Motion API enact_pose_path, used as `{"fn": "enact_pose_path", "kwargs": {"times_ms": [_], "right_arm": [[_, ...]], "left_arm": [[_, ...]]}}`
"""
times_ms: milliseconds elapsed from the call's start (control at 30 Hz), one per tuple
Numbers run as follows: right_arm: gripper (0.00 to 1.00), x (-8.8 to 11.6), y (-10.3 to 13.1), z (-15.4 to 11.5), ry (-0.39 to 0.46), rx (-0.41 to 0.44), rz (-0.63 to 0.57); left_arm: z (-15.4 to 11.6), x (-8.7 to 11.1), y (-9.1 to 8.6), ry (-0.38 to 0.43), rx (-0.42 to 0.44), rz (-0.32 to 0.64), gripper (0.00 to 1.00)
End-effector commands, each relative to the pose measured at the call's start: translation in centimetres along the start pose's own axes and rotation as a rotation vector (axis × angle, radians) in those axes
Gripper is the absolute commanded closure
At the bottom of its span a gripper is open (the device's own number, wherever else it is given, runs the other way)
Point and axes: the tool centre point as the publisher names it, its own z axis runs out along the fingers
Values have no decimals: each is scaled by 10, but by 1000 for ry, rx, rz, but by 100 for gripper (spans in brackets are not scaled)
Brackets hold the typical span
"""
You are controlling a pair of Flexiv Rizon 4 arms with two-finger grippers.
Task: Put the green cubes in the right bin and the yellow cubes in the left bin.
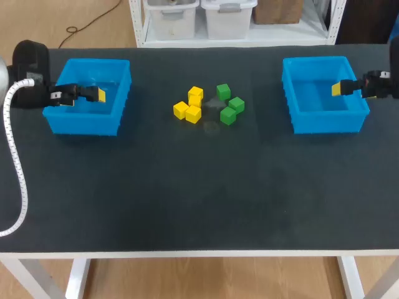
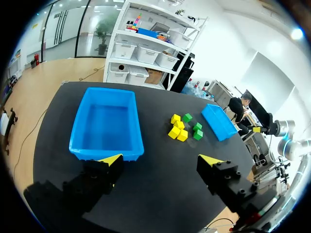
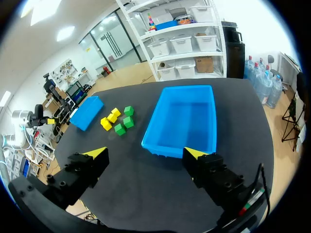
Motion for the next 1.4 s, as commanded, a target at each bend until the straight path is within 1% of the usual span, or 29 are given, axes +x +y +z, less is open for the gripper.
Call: {"fn": "enact_pose_path", "kwargs": {"times_ms": [33, 1100, 1167, 1367, 1400], "right_arm": [[0, 0, 0, 0, 1, 0, 0], [0, 0, 0, 0, 1, 0, 0], [0, -7, 4, -1, 3, -10, -14], [0, -30, 17, 5, 3, 1, -79], [0, -33, 19, 7, 14, 12, -96]], "left_arm": [[0, 0, 0, 0, 0, 0, 0], [0, 0, 0, 0, 0, 0, 0], [0, 0, 0, 0, 0, 0, 0], [0, 0, 0, 0, 0, 0, 0], [0, 0, 0, 0, 0, 0, 0]]}}
